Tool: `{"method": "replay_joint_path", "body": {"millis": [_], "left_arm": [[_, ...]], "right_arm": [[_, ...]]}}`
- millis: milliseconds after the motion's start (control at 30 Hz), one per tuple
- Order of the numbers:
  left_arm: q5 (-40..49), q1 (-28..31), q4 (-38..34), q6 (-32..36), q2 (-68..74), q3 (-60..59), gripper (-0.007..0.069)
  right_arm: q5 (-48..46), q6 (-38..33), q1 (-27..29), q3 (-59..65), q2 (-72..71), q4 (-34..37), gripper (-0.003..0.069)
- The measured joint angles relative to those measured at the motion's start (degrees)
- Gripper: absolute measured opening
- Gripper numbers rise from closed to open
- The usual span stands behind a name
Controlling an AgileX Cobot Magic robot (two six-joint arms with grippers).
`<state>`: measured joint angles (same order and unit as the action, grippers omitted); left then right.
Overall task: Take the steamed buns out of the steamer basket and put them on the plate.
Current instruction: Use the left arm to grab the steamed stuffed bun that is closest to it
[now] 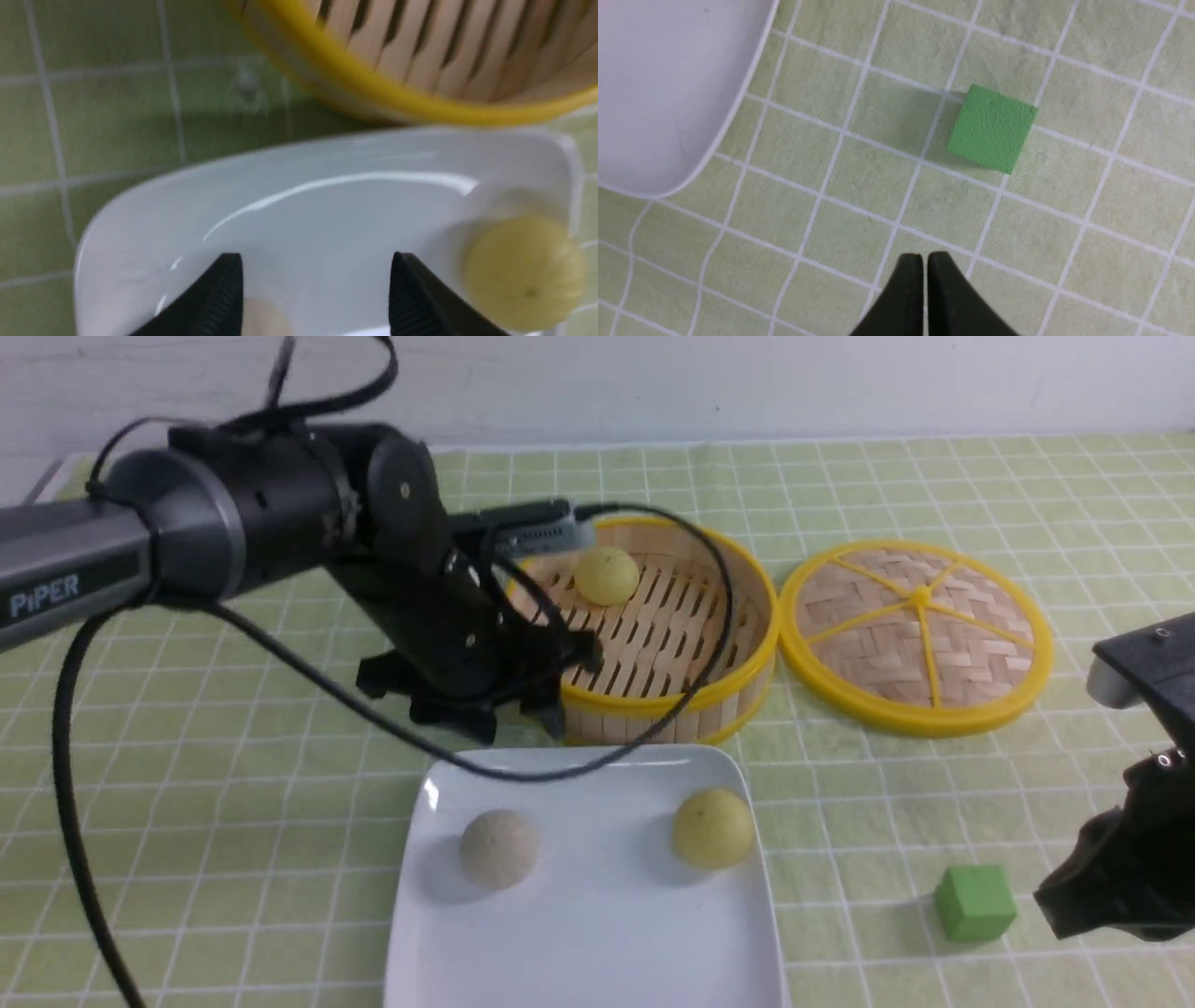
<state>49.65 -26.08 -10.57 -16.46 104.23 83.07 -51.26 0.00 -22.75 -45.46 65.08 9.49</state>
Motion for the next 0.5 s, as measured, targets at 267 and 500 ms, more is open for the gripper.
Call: {"method": "replay_joint_path", "body": {"millis": [267, 500], "left_arm": [[16.3, 0.1, 1.7, -1.5, 15.5, 32.2, 0.0015], [21.3, 0.6, 1.9, -4.0, 34.4, 63.3, 0.0087]], "right_arm": [[0.0, 0.0, 0.0, 0.0, 0.0, 1.1, 0.0045], [0.2, 0.0, 0.0, 0.0, 0.0, 1.2, 0.0052]]}}
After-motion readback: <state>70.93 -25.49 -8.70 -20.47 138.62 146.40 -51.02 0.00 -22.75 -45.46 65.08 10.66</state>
